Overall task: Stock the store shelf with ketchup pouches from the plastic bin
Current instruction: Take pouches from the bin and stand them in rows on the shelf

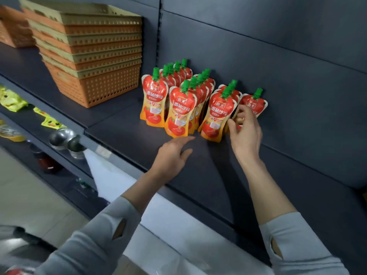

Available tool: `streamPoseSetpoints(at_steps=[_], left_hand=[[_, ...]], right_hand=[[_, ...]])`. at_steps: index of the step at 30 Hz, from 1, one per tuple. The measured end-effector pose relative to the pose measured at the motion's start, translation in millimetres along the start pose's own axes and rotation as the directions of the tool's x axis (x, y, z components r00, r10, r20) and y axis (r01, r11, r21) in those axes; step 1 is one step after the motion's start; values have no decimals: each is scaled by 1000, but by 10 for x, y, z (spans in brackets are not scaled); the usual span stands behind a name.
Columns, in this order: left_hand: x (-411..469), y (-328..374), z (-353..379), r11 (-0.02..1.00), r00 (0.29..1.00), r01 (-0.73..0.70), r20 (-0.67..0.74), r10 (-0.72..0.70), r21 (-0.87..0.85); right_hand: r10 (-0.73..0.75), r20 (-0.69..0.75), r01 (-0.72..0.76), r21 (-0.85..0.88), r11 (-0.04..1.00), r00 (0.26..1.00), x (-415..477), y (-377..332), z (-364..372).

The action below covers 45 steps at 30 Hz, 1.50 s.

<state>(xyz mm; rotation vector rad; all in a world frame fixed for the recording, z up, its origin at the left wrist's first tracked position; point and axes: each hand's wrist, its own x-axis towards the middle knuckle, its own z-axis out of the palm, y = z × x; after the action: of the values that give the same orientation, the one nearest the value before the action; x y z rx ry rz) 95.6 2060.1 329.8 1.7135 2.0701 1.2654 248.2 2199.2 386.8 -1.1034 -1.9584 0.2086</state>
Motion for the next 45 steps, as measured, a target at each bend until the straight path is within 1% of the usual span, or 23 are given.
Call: streamPoseSetpoints(at_steps=[2,4,9,12,15,17,18,19,21,23,24,26,28,30,31,33,34,36,38,40,41,43,45], left_hand=[[-258,-87,-225,1000,997,-22,-79,22,11],[-568,-195,-461,1000,988,6,-156,-7,-8],[-1642,-641,-1002,974,936,215,-271,-227,-71],[-2420,-1060,-1209,915,868,397,-294,-400,-70],[-3216,-1504,-1300,800,751,593,-297,-590,-92],[-3735,-1755,-1313,693,645,714,-293,-705,-96],[-3979,-1866,-1305,636,589,766,-291,-754,-97],[-4202,-1970,-1287,573,528,813,-286,-800,-102],[-4605,-2160,-1224,434,390,891,-261,-883,-135],[-4927,-2373,-1139,330,288,930,-234,-928,-165],[-5054,-2497,-1093,280,239,944,-220,-946,-176],[-5199,-2741,-1025,195,154,962,-208,-966,-191],[-5276,-3068,-968,135,89,969,-218,-972,-206],[-5281,-3414,-938,99,49,975,-242,-969,-199],[-5280,-3597,-917,96,48,981,-269,-962,-169],[-5278,-3958,-852,86,54,992,-319,-946,-88],[-5265,-4113,-817,65,42,996,-325,-945,-61],[-5236,-4382,-736,6,8,1000,-314,-949,9],[-5228,-4564,-668,-66,-40,995,-288,-957,79],[-5276,-4676,-629,-106,-79,991,-284,-956,81],[-5318,-4697,-620,-110,-86,992,-296,-951,65],[-5401,-4691,-622,-82,-66,996,-327,-943,36],[-5440,-4649,-650,-39,-36,999,-354,-935,1]], right_hand=[[-18,-8,18,1,1000,1000,-311,-83,33],[-63,7,62,29,998,998,-675,-236,113],[-169,80,156,145,977,982,-1718,-908,476],[-239,160,194,254,948,958,-2424,-1375,779],[-323,333,210,332,920,886,-3125,-1749,1154],[-394,460,229,374,899,796,-3554,-1912,1455],[-411,537,219,386,896,737,-3747,-1966,1608],[-412,627,200,382,902,661,-3918,-2023,1753],[-384,800,187,336,923,460,-4228,-2102,2060],[-346,899,210,295,932,270,-4493,-2180,2399],[-331,923,227,285,931,196,-4612,-2233,2584],[-305,948,255,273,928,93,-4828,-2358,2940],[-298,954,311,277,909,21,-5104,-2454,3371],[-244,969,367,240,899,-35,-5392,-2483,3783],[-204,977,380,211,900,-60,-5530,-2477,3956],[-123,988,409,152,900,-96,-5799,-2416,4223],[-107,990,439,137,888,-93,-5888,-2387,4295],[-103,993,482,119,868,-60,-5999,-2317,4381],[-85,996,479,93,873,-38,-6033,-2296,4415],[-69,997,504,77,860,-34,-6069,-2278,4446],[-51,998,515,64,855,-40,-6082,-2285,4458],[16,998,507,16,862,-58,-6119,-2313,4476],[95,994,419,-60,906,-63,-6134,-2365,4467]])
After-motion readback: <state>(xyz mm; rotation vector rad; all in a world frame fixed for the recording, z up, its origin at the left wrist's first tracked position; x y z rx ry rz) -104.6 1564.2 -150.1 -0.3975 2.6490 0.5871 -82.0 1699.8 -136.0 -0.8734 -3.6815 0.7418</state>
